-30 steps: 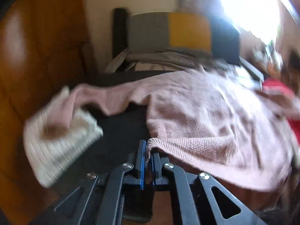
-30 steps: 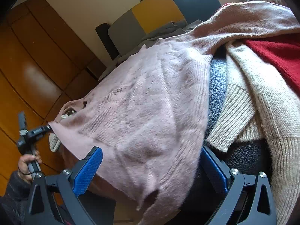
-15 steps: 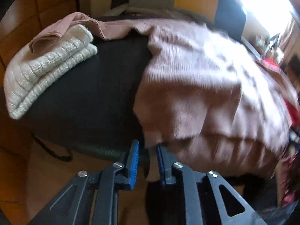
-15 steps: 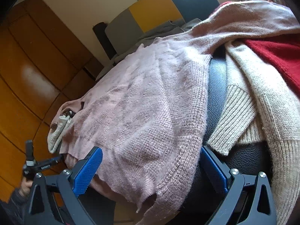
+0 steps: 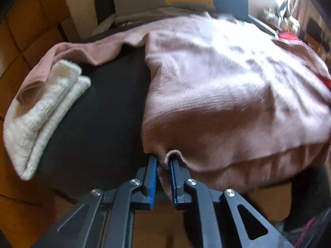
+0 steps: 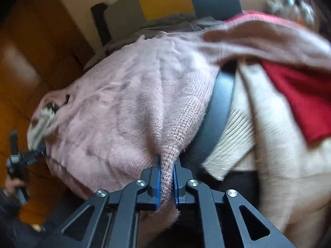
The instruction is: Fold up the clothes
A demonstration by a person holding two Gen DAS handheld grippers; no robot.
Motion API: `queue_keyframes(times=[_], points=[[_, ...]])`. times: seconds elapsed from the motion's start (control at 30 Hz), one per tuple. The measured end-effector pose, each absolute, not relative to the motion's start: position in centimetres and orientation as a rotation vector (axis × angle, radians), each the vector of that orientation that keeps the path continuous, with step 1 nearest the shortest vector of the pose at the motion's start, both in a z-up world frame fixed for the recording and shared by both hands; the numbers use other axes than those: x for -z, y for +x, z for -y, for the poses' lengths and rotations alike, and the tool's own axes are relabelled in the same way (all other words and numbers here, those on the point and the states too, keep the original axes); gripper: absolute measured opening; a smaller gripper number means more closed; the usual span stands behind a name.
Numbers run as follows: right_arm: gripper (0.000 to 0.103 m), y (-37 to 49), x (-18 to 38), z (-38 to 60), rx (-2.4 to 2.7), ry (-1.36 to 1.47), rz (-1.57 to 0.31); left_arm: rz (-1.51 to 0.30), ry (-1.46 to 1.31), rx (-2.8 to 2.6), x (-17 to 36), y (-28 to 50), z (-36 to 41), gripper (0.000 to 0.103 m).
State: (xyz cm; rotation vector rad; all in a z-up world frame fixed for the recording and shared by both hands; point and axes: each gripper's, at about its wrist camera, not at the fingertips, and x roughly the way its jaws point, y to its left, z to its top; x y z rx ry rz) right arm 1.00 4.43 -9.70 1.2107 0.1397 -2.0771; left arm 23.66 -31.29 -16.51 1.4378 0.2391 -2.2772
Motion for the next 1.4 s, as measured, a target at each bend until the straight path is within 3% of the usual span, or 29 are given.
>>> queue_keyframes(times=[0.13, 0.27, 0.37, 0.47, 0.53, 0.63, 0.77, 0.83, 1.07, 1.2, 1.3, 1.37, 1.4], points=[[0.01, 0.3, 10.1, -6.3, 2.187, 1.273, -0.255, -0.268, 1.548, 2.276, 17.0, 25.2, 31.4, 0.011], [0.009, -0.8, 12.0, -7.6, 2.21, 1.351, -0.233, -0.328, 1.619, 2.313, 16.0, 27.1, 32.1, 0.011], [0.011, -0.8, 10.3, -7.2, 2.289, 1.27, -0.271, -0.541, 1.419, 2.396, 13.0, 28.0, 34.9, 0.017], [0.011, -0.3, 7.5, -4.7, 2.242, 1.139, -0.216, -0.63, 1.251, 2.505, 11.4, 25.1, 35.5, 0.019], [0.023, 0.5, 6.6, -1.1, 2.162, 1.068, -0.226, -0.683, 1.138, 2.571, 10.4, 23.0, 35.9, 0.02], [0.037, 1.7, 7.5, 3.6, 2.044, 1.029, -0.313, -0.561, 1.231, 2.608, 11.9, 17.7, 34.3, 0.02], [0.037, 2.4, 10.7, 7.2, 1.972, 1.067, -0.497, -0.353, 1.466, 2.484, 15.9, 15.8, 31.8, 0.02], [0.037, 1.6, 12.3, 5.0, 2.003, 1.113, -0.527, -0.397, 1.428, 2.482, 16.3, 17.2, 32.1, 0.023], [0.038, -2.2, 13.5, -2.2, 2.097, 1.094, -0.392, -0.42, 1.406, 2.433, 16.4, 17.9, 32.1, 0.023], [0.049, -4.1, 12.7, -1.8, 1.992, 1.208, -0.177, -0.518, 1.326, 2.468, 13.8, 16.0, 32.4, 0.023], [0.052, -6.0, 9.9, -4.8, 2.001, 1.166, 0.114, -0.517, 1.247, 2.555, 12.2, 13.2, 31.4, 0.024], [0.07, -8.4, 8.6, -8.4, 2.058, 1.106, 0.35, -0.494, 1.22, 2.61, 11.7, 10.6, 30.5, 0.024], [0.084, -9.8, 8.0, -10.4, 2.09, 1.073, 0.475, -0.481, 1.225, 2.631, 11.8, 9.0, 29.9, 0.024]])
